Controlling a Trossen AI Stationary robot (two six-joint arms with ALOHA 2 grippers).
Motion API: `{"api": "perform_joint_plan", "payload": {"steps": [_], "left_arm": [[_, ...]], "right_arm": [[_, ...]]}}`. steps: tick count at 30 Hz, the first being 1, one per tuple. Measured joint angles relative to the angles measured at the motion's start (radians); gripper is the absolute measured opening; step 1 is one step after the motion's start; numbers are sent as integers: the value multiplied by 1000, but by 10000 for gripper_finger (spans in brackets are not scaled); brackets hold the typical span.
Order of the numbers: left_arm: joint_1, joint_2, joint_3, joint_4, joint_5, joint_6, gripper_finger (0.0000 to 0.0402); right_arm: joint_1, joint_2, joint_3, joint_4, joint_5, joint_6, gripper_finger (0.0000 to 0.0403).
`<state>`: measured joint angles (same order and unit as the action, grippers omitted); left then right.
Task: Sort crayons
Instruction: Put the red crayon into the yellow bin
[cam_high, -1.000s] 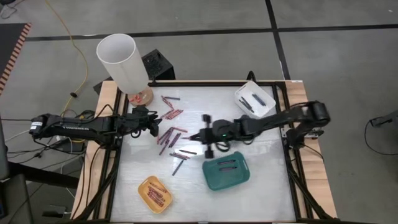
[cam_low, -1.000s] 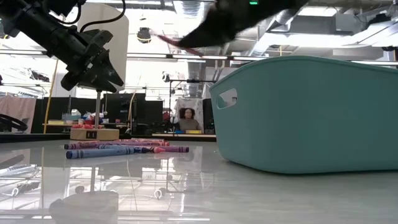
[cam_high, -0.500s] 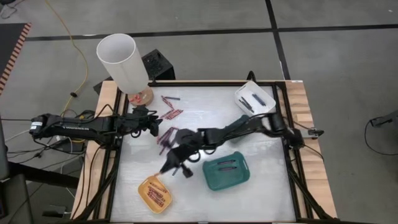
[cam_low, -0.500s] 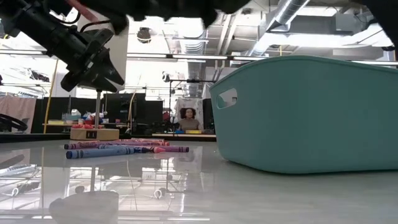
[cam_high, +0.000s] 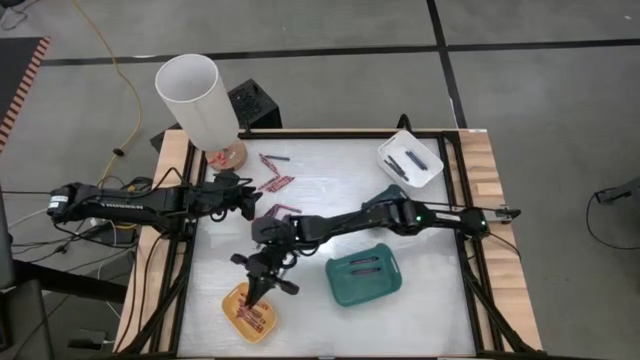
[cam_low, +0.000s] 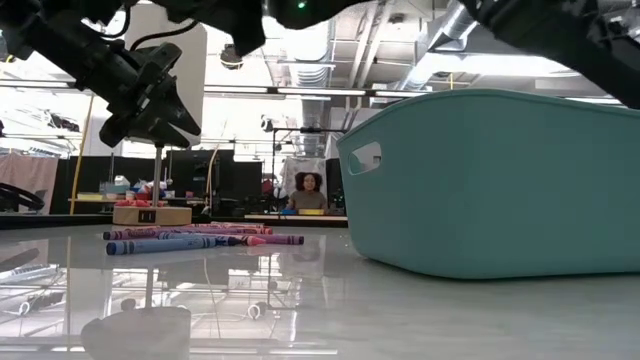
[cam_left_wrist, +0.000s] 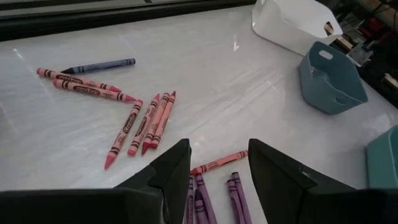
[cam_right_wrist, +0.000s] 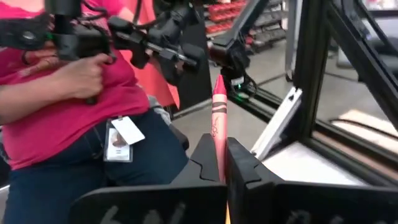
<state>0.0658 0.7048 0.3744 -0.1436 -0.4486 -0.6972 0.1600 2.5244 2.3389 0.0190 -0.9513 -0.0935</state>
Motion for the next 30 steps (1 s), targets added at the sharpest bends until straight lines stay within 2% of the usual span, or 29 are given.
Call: {"api": "perform_joint_plan", "payload": {"steps": [7, 28, 30], "left_arm": [[0, -1, 4, -8, -1, 57, 151], [104, -38, 7, -2, 2, 118, 151], [114, -51, 7, 5, 14, 119, 151]], "right_arm": [[-15, 60, 3, 140, -74, 101, 3], [-53, 117, -3, 219, -53, 159, 3], [-53, 131, -5, 257, -54, 211, 3]]}}
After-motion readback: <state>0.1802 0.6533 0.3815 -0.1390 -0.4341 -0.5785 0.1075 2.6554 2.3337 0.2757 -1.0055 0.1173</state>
